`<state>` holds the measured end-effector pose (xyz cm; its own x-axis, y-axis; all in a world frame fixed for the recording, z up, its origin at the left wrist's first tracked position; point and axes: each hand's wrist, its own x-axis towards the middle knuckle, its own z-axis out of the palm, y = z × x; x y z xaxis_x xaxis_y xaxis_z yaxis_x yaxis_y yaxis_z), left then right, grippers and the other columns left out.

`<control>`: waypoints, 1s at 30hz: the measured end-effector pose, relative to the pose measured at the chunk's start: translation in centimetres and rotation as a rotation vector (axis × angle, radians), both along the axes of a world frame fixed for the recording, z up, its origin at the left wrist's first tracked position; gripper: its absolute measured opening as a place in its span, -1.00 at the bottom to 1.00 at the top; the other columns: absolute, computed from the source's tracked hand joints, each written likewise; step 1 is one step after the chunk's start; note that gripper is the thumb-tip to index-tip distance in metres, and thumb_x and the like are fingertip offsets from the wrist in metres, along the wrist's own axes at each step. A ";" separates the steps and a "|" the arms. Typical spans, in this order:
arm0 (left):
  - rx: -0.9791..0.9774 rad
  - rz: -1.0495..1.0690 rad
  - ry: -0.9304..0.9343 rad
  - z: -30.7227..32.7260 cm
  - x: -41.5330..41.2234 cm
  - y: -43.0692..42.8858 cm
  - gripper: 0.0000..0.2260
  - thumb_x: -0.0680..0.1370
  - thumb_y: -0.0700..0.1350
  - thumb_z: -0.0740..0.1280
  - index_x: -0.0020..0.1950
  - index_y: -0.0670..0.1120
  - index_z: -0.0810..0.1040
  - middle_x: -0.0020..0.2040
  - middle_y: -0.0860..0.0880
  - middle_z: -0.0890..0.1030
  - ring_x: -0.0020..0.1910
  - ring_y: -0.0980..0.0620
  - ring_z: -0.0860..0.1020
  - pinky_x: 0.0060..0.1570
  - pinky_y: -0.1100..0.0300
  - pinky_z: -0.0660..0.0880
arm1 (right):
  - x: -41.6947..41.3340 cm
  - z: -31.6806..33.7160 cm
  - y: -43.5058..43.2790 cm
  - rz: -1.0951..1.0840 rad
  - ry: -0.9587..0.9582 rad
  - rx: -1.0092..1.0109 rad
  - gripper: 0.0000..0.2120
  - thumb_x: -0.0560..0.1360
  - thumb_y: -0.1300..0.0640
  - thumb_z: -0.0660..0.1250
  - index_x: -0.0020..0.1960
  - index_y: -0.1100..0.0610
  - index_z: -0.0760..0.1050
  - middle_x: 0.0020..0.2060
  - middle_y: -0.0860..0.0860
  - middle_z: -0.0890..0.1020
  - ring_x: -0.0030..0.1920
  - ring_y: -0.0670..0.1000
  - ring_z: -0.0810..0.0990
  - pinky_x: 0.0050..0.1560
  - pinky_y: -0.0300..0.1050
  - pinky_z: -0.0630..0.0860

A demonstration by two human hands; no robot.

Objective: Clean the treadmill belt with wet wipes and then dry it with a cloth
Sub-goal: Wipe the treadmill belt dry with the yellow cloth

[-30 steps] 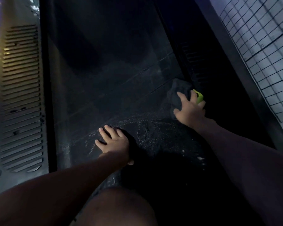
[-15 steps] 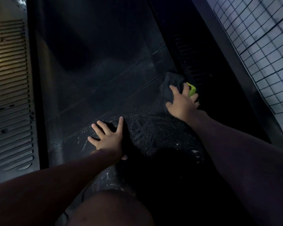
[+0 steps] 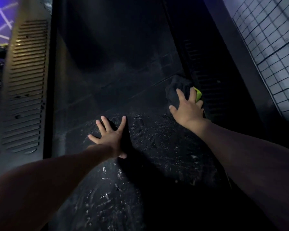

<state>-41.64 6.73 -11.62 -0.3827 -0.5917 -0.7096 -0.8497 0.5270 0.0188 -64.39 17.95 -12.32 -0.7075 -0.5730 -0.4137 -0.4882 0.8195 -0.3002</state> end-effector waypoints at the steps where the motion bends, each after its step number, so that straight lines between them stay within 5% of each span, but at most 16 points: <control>1: -0.002 -0.007 0.007 -0.1 -0.1 0.0 0.29 0.25 -0.05 0.64 0.48 0.32 -0.39 0.42 -0.32 -0.52 0.45 -0.34 -0.43 0.27 -0.56 0.03 | 0.0 -0.2 0.1 -0.022 0.005 -0.005 -0.35 0.60 -0.17 0.19 0.59 -0.18 -0.05 0.58 0.04 -0.20 0.42 0.33 0.14 0.41 0.22 0.21; 8: -0.005 -0.024 0.013 -0.5 0.1 -0.1 0.28 0.26 -0.03 0.63 0.48 0.30 -0.40 0.42 -0.34 -0.52 0.44 -0.36 -0.45 0.26 -0.56 0.02 | 0.6 -1.6 -0.7 -0.055 0.171 -0.042 -0.44 0.55 -0.24 0.20 0.51 -0.17 0.18 0.54 0.11 0.01 0.33 0.37 0.22 0.34 0.29 0.24; 14: -0.028 -0.058 0.053 -0.8 0.6 -0.4 0.27 0.26 -0.02 0.63 0.50 0.25 -0.37 0.44 -0.34 -0.48 0.44 -0.36 -0.44 0.25 -0.58 -0.01 | 1.3 -2.4 -1.0 -0.078 0.278 -0.039 -0.41 0.53 -0.21 0.21 0.52 -0.17 0.18 0.52 0.13 0.06 0.30 0.36 0.25 0.31 0.29 0.27; 18: -0.154 -0.114 0.186 -1.4 3.9 -0.1 0.11 0.27 0.24 0.54 0.59 0.07 -0.11 0.57 -0.21 -0.16 0.56 -0.21 -0.20 0.39 -0.40 0.08 | 1.9 -3.2 -1.8 -0.113 0.375 -0.065 -0.44 0.50 -0.21 0.21 0.47 -0.14 0.26 0.48 0.13 0.14 0.30 0.37 0.25 0.28 0.33 0.27; 21: -0.289 -0.090 0.236 -1.6 6.8 0.7 -0.01 0.25 0.47 0.38 0.55 0.22 0.01 0.49 -0.14 0.11 0.51 -0.19 0.05 0.37 -0.23 0.22 | 2.1 -3.5 -1.6 -0.131 0.419 -0.089 -0.46 0.50 -0.21 0.21 0.46 -0.11 0.31 0.46 0.15 0.19 0.30 0.38 0.26 0.27 0.34 0.27; 26: -0.163 -0.172 0.238 -2.0 8.9 0.7 0.10 0.30 0.29 0.50 0.59 0.06 -0.14 0.59 -0.15 -0.22 0.57 -0.13 -0.23 0.50 -0.21 -0.05 | 3.7 -3.1 -2.5 -0.116 0.397 -0.112 -0.48 0.49 -0.19 0.20 0.42 -0.09 0.34 0.42 0.16 0.21 0.31 0.38 0.25 0.30 0.33 0.28; 30: -0.148 -0.179 0.283 -1.7 10.8 -0.9 0.05 0.31 0.14 0.57 0.59 -0.06 -0.01 0.59 -0.18 -0.08 0.57 -0.10 -0.01 0.50 0.02 0.13 | 8.9 -3.1 -5.4 0.070 0.365 -0.177 -0.48 0.48 -0.19 0.21 0.41 -0.10 0.33 0.46 0.14 0.17 0.37 0.40 0.18 0.32 0.35 0.20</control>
<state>-30.85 5.84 -13.36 -0.6584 -0.5859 -0.4725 -0.7157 0.6817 0.1520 -55.49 12.55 -15.39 -0.7460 -0.6651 -0.0331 -0.6419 0.7314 -0.2304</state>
